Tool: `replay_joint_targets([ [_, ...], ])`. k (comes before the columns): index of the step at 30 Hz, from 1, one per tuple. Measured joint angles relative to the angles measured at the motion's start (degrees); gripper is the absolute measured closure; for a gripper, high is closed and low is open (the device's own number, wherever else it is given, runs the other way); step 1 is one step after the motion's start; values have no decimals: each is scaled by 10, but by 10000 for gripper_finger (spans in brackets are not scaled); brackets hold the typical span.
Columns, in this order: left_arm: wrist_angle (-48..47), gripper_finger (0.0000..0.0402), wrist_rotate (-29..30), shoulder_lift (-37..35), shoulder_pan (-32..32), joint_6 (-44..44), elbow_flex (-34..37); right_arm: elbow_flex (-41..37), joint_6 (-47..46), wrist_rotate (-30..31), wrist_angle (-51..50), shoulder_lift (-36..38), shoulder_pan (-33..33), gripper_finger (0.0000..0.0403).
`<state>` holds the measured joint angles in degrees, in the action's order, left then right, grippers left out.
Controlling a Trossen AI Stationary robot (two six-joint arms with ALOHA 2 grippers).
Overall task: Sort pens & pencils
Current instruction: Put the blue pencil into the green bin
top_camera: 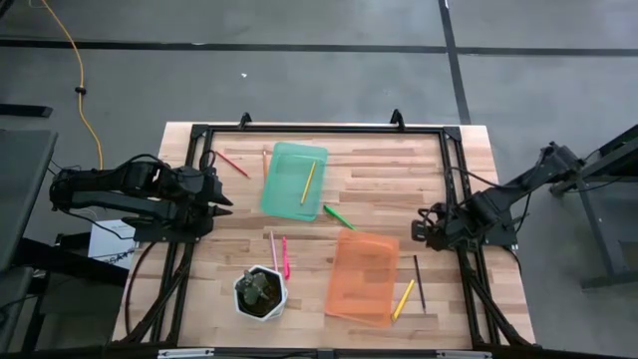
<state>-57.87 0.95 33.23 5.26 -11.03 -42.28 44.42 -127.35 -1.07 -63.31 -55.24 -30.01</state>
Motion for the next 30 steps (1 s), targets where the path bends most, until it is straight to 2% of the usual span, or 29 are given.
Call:
replay_joint_targets([
  [5, -9, 293, 1, 0, 0, 0, 0, -21, -12, -14, 44, -19, -21, 347],
  [13, -10, 293, 1, 0, 0, 0, 0, -22, -16, -37, 69, -72, -38, 333],
  [30, -10, 293, -5, 0, 0, 2, 0, -22, -7, -62, 128, -180, -39, 322],
])
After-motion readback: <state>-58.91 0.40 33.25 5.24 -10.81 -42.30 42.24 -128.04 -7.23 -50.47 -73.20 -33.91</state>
